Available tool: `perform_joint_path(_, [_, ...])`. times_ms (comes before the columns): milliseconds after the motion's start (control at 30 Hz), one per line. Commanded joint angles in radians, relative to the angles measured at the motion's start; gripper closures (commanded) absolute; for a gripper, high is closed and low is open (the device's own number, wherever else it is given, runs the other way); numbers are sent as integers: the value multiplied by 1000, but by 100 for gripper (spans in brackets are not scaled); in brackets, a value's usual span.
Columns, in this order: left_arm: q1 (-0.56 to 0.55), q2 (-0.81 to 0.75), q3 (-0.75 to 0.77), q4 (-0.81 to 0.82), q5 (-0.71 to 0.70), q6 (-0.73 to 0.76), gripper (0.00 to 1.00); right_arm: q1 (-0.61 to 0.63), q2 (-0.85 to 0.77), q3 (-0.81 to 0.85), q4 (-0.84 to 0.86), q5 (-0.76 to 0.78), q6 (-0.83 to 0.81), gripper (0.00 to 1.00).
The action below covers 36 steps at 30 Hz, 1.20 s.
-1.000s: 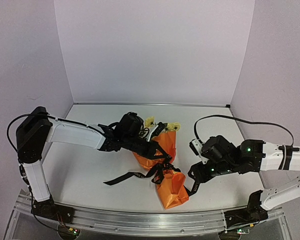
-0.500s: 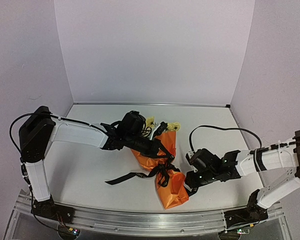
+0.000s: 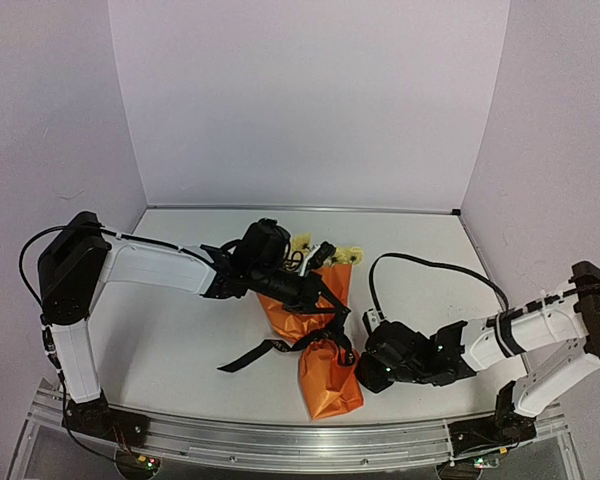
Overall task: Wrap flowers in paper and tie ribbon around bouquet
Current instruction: Cross the half-tied ribbon over the folded bouquet.
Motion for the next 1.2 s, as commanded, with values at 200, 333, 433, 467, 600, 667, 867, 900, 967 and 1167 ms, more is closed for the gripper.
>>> perform_joint_path(200, [10,-16,-25,93,-16,-39,100,-4,-341,-19,-197,77,-151,47])
perform_joint_path(333, [10,-16,-32,107,-17,-45,100,-33,-401,39,-258,-125,-214,42])
perform_joint_path(433, [10,-11,-33,115,-13,-50,100,-81,-406,69,-259,-288,-206,41])
perform_joint_path(467, [10,-10,-32,117,-13,-51,100,-111,-393,78,-257,-349,-189,42])
perform_joint_path(600, [9,-9,-27,119,-10,-51,100,-160,-316,127,-253,-521,-155,45])
perform_joint_path(667, [10,-10,-27,120,-8,-50,100,-171,-281,143,-252,-544,-146,45])
perform_joint_path(867, [10,-8,-23,119,-3,-46,100,-183,-205,181,-233,-564,-124,46])
perform_joint_path(900, [10,-10,-21,119,-3,-47,100,-182,-195,184,-230,-563,-118,47])
perform_joint_path(967, [10,-11,-21,121,-3,-46,100,-184,-176,184,-220,-560,-108,49])
perform_joint_path(1167, [10,-21,-39,137,-6,-51,100,-184,-139,164,-158,-534,-58,56])
